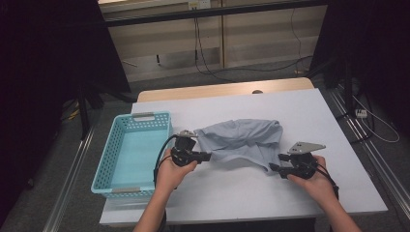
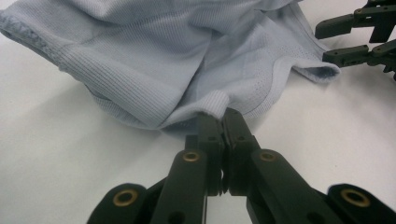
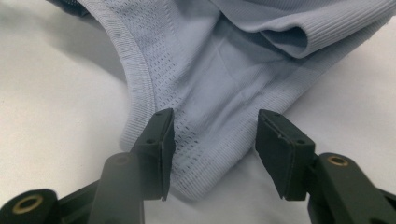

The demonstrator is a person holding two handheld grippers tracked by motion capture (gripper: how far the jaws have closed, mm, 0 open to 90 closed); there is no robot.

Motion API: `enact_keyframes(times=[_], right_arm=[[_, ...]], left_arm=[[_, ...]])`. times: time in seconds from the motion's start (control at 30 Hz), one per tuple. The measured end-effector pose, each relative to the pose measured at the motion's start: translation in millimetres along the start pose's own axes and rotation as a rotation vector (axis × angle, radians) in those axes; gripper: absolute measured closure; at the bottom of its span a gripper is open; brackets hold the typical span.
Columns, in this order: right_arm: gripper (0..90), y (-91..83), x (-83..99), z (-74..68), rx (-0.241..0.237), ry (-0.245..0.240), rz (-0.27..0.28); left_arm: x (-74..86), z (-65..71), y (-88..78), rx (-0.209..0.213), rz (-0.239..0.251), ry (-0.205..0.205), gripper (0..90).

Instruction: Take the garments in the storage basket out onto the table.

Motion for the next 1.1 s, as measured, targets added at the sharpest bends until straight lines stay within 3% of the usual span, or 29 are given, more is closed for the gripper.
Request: enact_keyframes(times=[0.33, 0.7, 1.1], right_arm=[[46.0, -10.7, -1.3, 4.4, 0.007, 0.026, 0.045], [42.7, -24.2, -4.0, 3.6, -0.04, 0.062, 0.11], [42.4, -24.2, 1.0, -6.4, -0.073, 0.045, 0.093]], left_arm=[[-1.0, -0.8, -2.0, -0.001, 0.012, -0.001, 87.8], [-19.0, -10.4, -6.4, -0.009, 0.105, -0.036, 88.1], [-31.1, -15.7, -7.3, -0.005, 0.156, -0.06, 88.1]])
Point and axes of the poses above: each handheld gripper's, and its own axes: y roughly forward along the jaws, x roughly out of its underside, z roughly to its right, the point moved 2 cm from there along y, roughly forward along the jaws, and after that the axes turned 6 degrees about -y, right-handed, at the moved point
